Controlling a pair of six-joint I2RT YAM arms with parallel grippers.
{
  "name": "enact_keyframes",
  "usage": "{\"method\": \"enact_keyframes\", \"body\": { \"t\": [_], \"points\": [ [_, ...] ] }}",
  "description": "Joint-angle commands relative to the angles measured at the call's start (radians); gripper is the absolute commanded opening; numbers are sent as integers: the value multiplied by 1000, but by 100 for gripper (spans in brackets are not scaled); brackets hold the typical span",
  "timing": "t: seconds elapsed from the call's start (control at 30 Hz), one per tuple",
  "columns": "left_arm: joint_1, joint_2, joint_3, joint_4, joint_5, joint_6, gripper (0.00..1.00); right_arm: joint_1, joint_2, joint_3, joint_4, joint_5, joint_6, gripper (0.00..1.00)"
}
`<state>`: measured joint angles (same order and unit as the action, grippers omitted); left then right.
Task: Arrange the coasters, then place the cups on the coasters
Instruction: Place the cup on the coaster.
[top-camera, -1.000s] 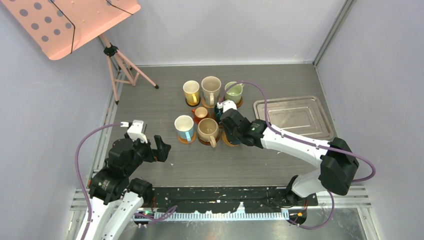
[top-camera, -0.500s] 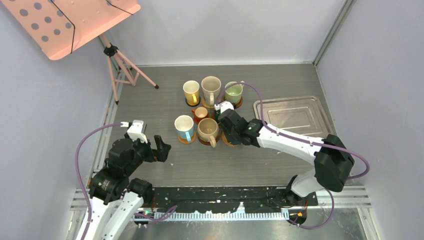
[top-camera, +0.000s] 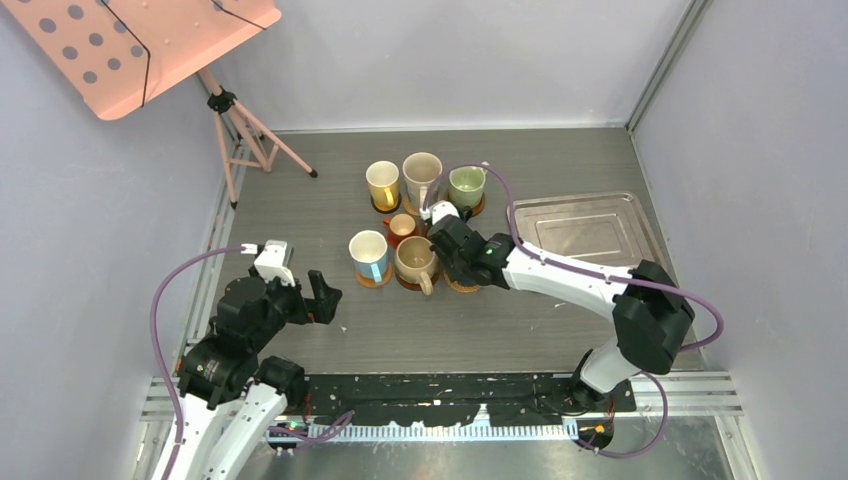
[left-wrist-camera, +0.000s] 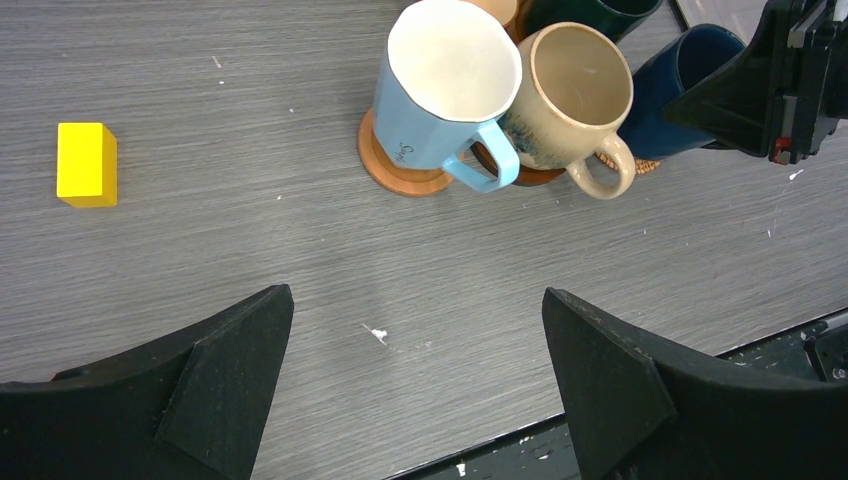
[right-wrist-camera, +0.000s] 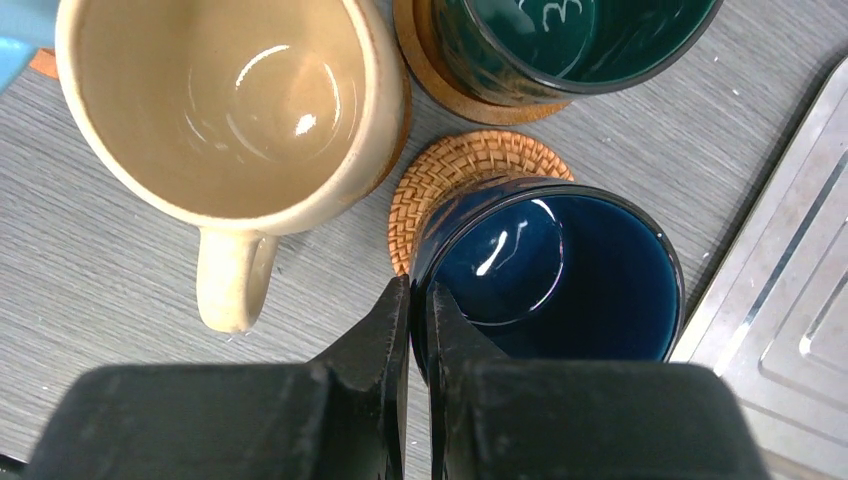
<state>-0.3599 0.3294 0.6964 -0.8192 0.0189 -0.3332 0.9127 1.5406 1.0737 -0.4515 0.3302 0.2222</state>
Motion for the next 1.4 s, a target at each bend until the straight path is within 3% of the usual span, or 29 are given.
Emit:
{"method": "enact_keyframes", "body": {
  "t": [0.0,0.4,0.63,0.9,1.07,1.1,1.37],
  "points": [
    [-2,-6,-1,38,-6,6,99,6,-2,74,23,50,-34,5],
    [-2,-10,-1,37,-9,6,99,7,61,98,7,31,-25,10],
    [-2,-4,-1,37,-4,6,99,6,56,110,-4,35,-24,33],
    [-2,-3,-1,40,21,8,99,6,-47,193,-139,44,31,50],
    [-2,17,5,53,80,7,99,6,-159,211,-174,17,98,95],
    [-2,24,12,52,99,5,99,6,-189,216,-194,24,118,98],
    [-2,32,88,52,174,-72,99,6,-395,184,-287,149,279,95]
  ]
}}
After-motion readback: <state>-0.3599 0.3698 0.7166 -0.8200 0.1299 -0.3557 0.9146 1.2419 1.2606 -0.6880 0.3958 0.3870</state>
